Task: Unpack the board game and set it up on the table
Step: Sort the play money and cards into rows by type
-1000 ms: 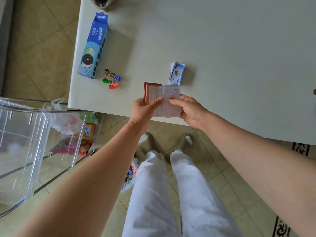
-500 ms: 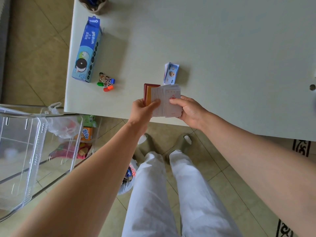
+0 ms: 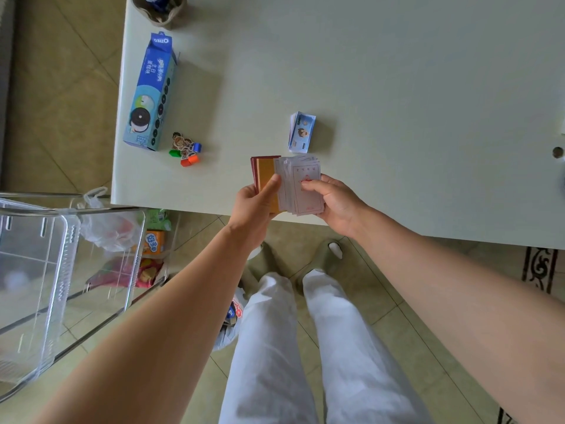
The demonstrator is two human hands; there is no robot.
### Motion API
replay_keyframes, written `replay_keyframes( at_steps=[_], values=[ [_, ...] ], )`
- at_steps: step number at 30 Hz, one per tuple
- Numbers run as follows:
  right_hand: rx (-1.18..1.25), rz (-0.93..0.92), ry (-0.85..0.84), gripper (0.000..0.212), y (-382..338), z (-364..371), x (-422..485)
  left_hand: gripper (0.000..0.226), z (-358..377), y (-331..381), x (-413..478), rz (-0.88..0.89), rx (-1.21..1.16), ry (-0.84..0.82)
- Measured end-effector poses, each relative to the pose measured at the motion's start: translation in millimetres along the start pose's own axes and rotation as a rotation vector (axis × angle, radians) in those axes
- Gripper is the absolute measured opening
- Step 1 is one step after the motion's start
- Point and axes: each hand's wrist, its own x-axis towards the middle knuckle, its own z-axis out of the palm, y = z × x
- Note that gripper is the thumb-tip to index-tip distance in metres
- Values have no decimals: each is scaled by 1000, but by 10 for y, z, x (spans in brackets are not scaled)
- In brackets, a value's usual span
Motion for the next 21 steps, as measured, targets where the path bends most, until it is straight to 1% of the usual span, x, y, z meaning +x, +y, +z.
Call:
replay_keyframes(
  at_steps=[7, 9, 13, 19, 21],
  values=[
    [23, 2, 23, 26, 32, 16, 25, 18, 40, -15, -3, -59, -139, -22],
    [28, -1, 38, 24, 37, 14, 30, 19, 42, -3, 0, -70, -147, -15],
    [1, -9, 10, 25, 46, 52, 59, 19, 65, 13, 7, -78, -117, -17],
    [68, 2, -30, 28, -14, 23, 114, 12, 21, 43, 62, -57, -120, 0],
    [71, 1, -36, 28, -19, 17, 131, 7, 22, 58, 74, -41, -68, 6]
  ],
)
